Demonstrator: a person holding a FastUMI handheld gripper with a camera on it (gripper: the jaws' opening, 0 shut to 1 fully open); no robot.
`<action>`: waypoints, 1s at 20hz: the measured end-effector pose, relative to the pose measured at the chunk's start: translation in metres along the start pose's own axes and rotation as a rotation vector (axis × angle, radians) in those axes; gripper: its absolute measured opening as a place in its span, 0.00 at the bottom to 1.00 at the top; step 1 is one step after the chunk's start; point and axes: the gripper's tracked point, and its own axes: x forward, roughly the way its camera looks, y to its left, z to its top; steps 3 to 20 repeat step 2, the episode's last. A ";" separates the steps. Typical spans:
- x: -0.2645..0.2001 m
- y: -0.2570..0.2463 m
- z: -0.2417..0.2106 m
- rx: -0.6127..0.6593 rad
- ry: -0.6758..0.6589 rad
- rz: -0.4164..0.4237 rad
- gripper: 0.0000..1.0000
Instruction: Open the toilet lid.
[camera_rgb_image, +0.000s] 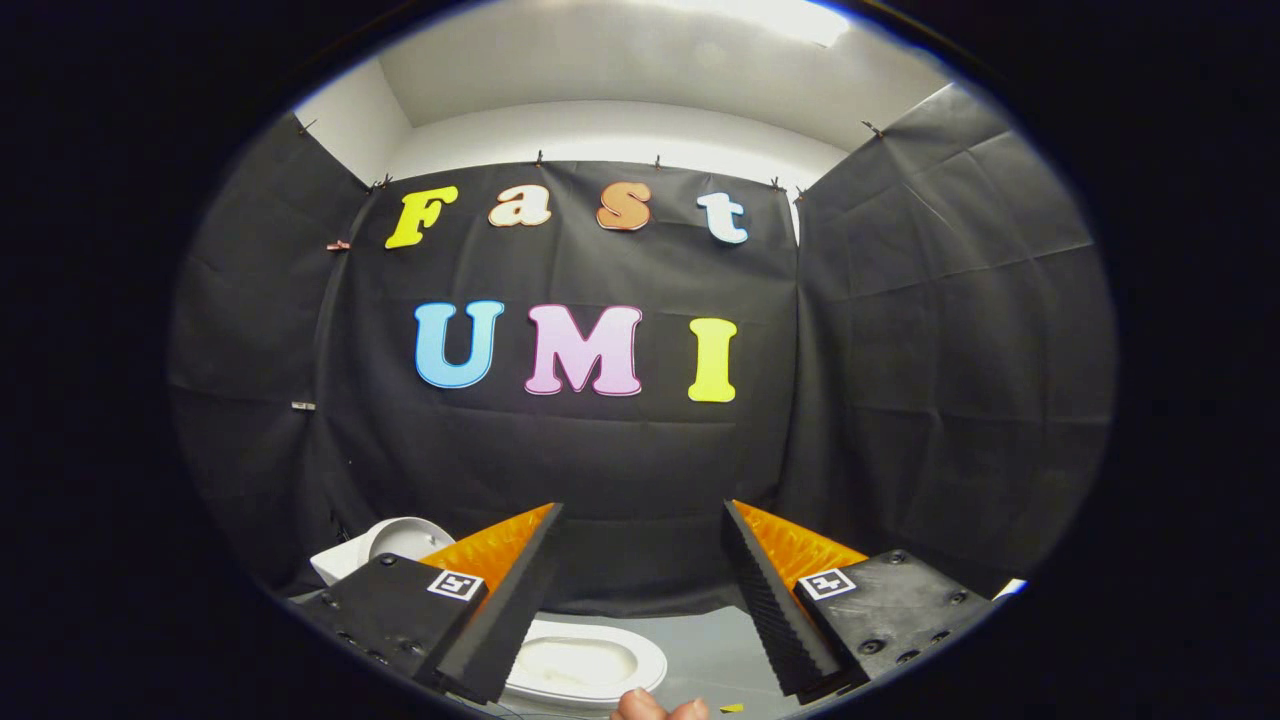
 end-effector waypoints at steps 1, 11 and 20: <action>0.000 0.000 0.000 0.007 -0.001 0.000 0.98; -0.001 0.001 0.000 0.015 0.000 0.000 0.98; -0.001 0.001 0.000 0.015 0.000 0.000 0.98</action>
